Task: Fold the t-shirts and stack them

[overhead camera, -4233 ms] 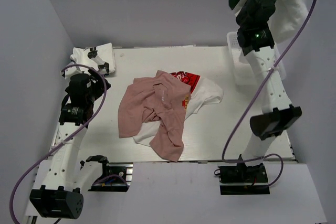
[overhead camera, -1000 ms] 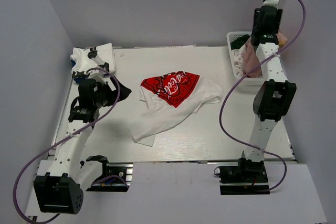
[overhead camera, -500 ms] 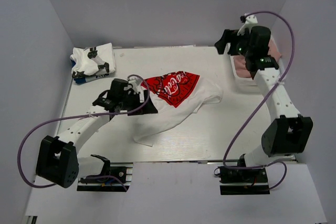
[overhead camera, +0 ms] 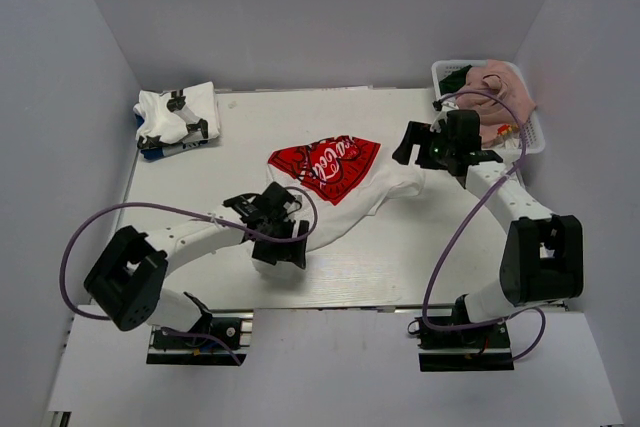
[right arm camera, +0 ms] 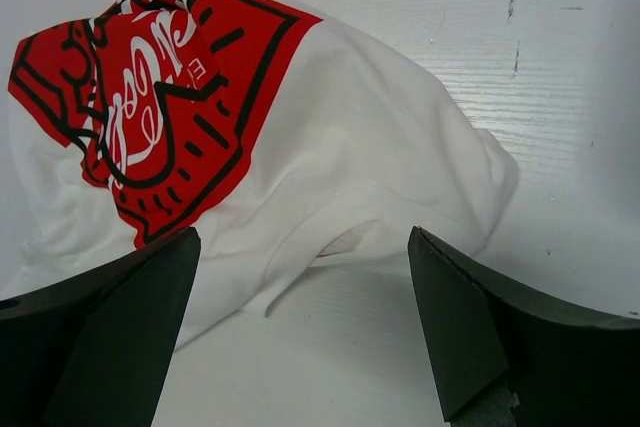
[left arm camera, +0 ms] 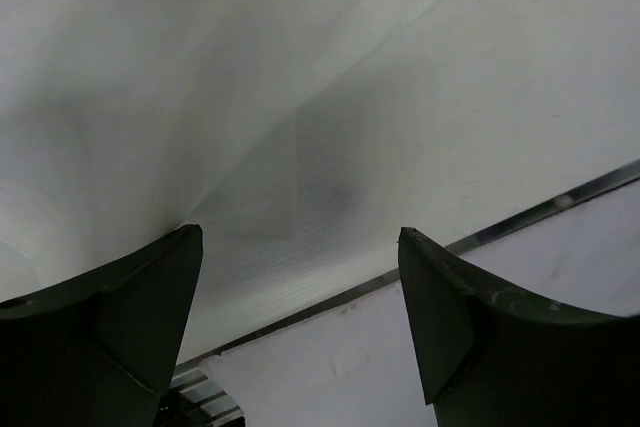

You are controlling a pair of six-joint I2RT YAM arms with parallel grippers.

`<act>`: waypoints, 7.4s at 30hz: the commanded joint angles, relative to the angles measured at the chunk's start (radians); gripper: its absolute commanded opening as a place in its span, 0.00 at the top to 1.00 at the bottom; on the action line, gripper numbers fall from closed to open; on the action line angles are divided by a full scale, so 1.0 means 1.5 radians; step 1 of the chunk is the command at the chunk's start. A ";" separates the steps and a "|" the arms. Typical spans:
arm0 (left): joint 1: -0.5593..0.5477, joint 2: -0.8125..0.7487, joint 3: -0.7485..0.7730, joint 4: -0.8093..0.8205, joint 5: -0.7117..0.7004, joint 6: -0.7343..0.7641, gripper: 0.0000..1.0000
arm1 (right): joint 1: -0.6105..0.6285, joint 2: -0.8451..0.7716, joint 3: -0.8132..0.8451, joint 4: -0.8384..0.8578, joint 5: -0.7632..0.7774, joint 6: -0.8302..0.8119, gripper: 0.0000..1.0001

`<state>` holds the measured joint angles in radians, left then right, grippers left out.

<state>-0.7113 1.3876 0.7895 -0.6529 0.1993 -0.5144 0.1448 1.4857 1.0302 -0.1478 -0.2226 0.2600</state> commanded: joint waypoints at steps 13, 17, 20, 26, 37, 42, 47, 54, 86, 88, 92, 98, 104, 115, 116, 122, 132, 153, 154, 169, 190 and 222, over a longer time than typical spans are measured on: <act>-0.076 0.127 0.038 -0.038 -0.200 -0.103 1.00 | 0.023 0.103 0.035 -0.046 0.139 -0.003 0.10; -0.076 0.120 0.073 -0.087 -0.294 -0.151 1.00 | 0.046 0.127 0.042 -0.071 0.145 -0.003 0.10; -0.076 0.073 0.109 -0.113 -0.392 -0.179 1.00 | 0.059 0.148 0.043 -0.080 0.190 0.007 0.11; -0.076 -0.053 0.149 -0.094 -0.496 -0.164 1.00 | 0.062 0.178 0.032 -0.040 0.262 0.032 0.42; -0.062 -0.194 0.265 0.016 -0.634 -0.026 0.90 | 0.068 0.025 0.129 0.008 0.328 -0.025 1.00; -0.075 -0.131 0.235 0.069 -0.452 0.070 0.26 | 0.073 -0.048 0.133 -0.017 0.246 -0.048 1.00; -0.075 -0.061 0.183 0.174 -0.245 0.151 0.00 | 0.075 -0.100 0.119 -0.023 0.232 -0.046 1.00; -0.130 0.113 0.192 0.265 0.000 0.167 0.00 | 0.074 -0.069 0.109 -0.045 0.242 -0.024 1.00; -0.193 -0.280 0.369 0.327 -0.657 0.240 1.00 | 0.075 -0.342 0.272 -0.029 0.233 -0.110 1.00; -0.193 -0.317 0.392 0.334 -0.656 0.248 1.00 | 0.074 -0.375 0.314 -0.045 0.193 -0.134 1.00; -0.186 -0.379 0.461 0.340 -0.556 0.270 1.00 | 0.073 -0.391 0.428 -0.073 0.090 -0.157 1.00; -0.179 -0.331 0.608 0.287 -0.507 0.296 1.00 | 0.072 -0.379 0.539 -0.076 0.047 -0.154 1.00; -0.179 -0.229 0.590 0.366 -0.675 0.361 1.00 | 0.072 -0.282 0.487 -0.077 0.100 -0.092 1.00; 0.077 0.154 0.522 0.245 -0.723 0.145 0.79 | 0.071 0.035 0.262 -0.027 0.091 0.037 1.00; 0.100 0.186 0.522 0.224 -0.688 0.117 0.65 | 0.072 0.057 0.259 -0.027 0.091 0.038 1.00; 0.145 0.399 0.686 0.096 -0.550 0.088 0.00 | 0.079 0.240 0.376 -0.135 0.088 0.006 0.10; 0.138 0.198 0.346 0.147 -0.359 0.013 0.00 | 0.100 0.144 0.183 -0.066 0.080 -0.016 0.10; 0.154 0.164 0.038 0.216 -0.331 -0.082 0.00 | 0.126 0.100 -0.125 -0.046 0.188 0.173 0.10; 0.162 0.186 0.075 0.216 -0.331 -0.074 0.00 | 0.127 0.091 -0.142 -0.064 0.195 0.181 0.10; 0.251 0.591 0.770 0.167 -0.287 0.174 0.00 | 0.337 -0.170 -0.272 -0.128 0.194 0.122 0.10; 0.238 0.101 -0.013 0.261 -0.110 -0.045 0.00 | 0.386 0.047 -0.093 -0.110 0.282 0.073 0.10; 0.278 0.483 0.472 0.080 -0.283 0.040 0.00 | 0.435 0.068 -0.115 -0.011 0.073 -0.097 0.10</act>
<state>-0.3065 2.1292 1.5440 -0.4389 -0.2161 -0.4419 0.7868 1.5692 0.8722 -0.1883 -0.0269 0.1558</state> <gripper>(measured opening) 0.997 0.905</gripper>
